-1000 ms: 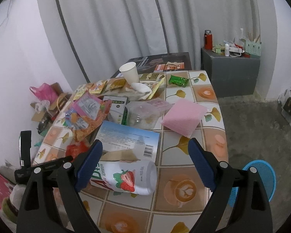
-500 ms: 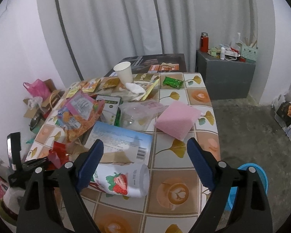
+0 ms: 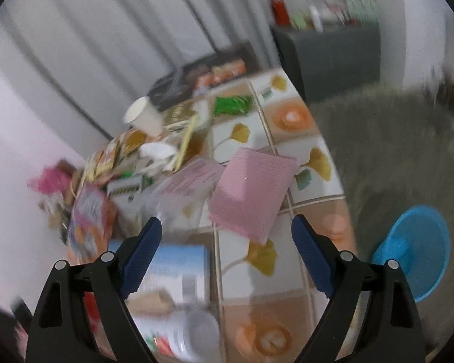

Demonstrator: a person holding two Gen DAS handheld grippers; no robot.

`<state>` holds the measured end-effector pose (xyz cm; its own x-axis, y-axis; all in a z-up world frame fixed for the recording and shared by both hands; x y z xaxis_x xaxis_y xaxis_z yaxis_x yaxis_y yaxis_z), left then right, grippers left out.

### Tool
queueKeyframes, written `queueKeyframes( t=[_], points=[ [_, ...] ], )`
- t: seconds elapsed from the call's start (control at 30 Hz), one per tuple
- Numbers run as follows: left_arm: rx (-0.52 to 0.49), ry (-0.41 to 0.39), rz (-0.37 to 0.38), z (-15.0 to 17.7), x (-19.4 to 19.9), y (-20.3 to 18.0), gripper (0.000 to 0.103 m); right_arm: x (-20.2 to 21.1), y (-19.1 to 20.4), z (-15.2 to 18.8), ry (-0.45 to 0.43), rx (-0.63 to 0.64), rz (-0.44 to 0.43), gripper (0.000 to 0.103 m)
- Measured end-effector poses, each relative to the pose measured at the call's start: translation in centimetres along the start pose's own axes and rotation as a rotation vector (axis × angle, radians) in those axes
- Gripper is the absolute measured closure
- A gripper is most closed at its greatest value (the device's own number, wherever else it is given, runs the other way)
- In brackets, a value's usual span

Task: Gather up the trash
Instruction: 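Grasp the red wrapper with the left tool while the right tool grasps the pink sponge, then carry the red wrapper and pink sponge over the blue wastebasket with both tools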

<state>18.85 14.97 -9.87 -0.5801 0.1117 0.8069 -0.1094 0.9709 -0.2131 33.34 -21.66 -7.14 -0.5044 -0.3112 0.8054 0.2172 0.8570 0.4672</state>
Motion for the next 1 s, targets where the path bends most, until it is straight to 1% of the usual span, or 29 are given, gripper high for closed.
queueKeyframes(
  t=[0.07, 0.13, 0.27, 0.43, 0.5, 0.63, 0.67, 0.7, 0.73, 0.83, 0.9, 0.93, 1.0],
  points=[
    [0.0, 0.002, 0.01, 0.2, 0.2, -0.2, 0.099, -2.6, -1.1, -1.4, 0.05, -0.069, 0.024, 0.017],
    [-0.002, 0.004, 0.015, 0.3, 0.3, -0.4, 0.099, -4.6, -1.5, -2.3, 0.086, -0.092, 0.049, 0.017],
    [-0.007, -0.001, 0.013, 0.4, 0.6, -0.4, 0.099, -7.7, -1.0, -3.1, 0.134, -0.092, 0.094, 0.017],
    [-0.003, -0.006, 0.004, 0.3, 0.9, -0.1, 0.099, -9.5, -0.5, -3.6, 0.156, -0.071, 0.132, 0.017],
    [-0.002, -0.006, 0.003, 0.3, 1.0, 0.0, 0.099, -9.9, -0.7, -3.6, 0.169, -0.086, 0.129, 0.017],
    [-0.001, -0.005, 0.004, 0.3, 1.0, 0.0, 0.099, -10.0, -0.6, -3.7, 0.168, -0.064, 0.13, 0.018],
    [-0.001, -0.005, 0.005, 0.3, 1.0, 0.0, 0.099, -10.0, -0.6, -3.6, 0.164, -0.052, 0.138, 0.019],
    [0.0, -0.004, 0.007, 0.3, 1.0, -0.1, 0.099, -9.9, -0.6, -3.6, 0.16, -0.043, 0.15, 0.024],
    [0.0, -0.003, 0.01, 0.3, 1.0, -0.1, 0.099, -9.8, -0.6, -3.6, 0.157, -0.042, 0.146, 0.026],
    [-0.005, -0.006, 0.018, 0.3, 1.2, -0.4, 0.099, -9.3, -1.2, -3.5, 0.156, -0.054, 0.121, 0.034],
    [-0.008, -0.006, 0.023, 0.3, 1.3, -0.6, 0.099, -8.9, -1.7, -3.5, 0.156, -0.068, 0.103, 0.043],
    [-0.009, -0.006, 0.024, 0.4, 1.3, -0.7, 0.099, -8.7, -1.8, -3.4, 0.157, -0.074, 0.097, 0.043],
    [-0.012, -0.009, 0.025, 0.4, 1.3, -0.8, 0.099, -8.2, -2.3, -3.2, 0.155, -0.085, 0.082, 0.05]
  ],
)
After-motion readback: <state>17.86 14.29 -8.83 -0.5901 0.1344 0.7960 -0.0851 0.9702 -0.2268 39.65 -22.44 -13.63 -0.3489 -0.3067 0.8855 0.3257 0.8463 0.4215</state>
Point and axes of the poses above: each gripper's, at about its wrist camera, not at the fingertips, and x roughly against the way its jaws point, y to its left, z to its underside, the point moved 7 cm from there along -x, roughly the way its jaws point, and after that the axes turned 4 degrees about y, right-handed, at the moved point
